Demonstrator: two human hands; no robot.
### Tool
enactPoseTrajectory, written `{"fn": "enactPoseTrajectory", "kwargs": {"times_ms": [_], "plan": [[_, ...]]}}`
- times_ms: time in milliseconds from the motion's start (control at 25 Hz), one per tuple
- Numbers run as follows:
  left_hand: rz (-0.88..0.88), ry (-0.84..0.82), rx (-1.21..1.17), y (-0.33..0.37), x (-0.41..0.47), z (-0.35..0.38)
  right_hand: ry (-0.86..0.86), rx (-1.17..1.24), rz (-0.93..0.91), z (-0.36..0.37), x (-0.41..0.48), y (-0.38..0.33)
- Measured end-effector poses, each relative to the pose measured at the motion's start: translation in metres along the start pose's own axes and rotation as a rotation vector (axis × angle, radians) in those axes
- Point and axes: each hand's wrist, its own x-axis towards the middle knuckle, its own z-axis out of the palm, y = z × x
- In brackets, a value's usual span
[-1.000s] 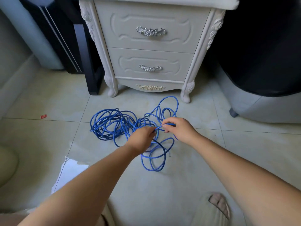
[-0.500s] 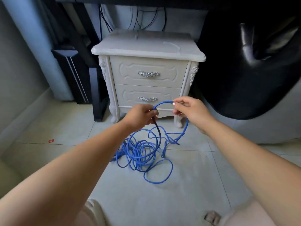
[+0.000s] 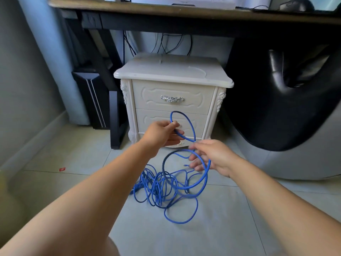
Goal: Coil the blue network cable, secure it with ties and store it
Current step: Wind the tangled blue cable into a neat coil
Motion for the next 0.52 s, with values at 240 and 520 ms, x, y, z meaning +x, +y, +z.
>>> {"fn": "enactPoseTrajectory", "kwargs": {"times_ms": [240,520], "plan": [[0.153,-0.153,0.605,-0.001,-0.006,-0.002,0.102,0.583,0.121,-0.018,0.02,-0.009],[0.585,-0.336,0.989,-0.009,-0.019,0.014,0.103,1.267,0.281,-0.019,0.035,-0.037]]}}
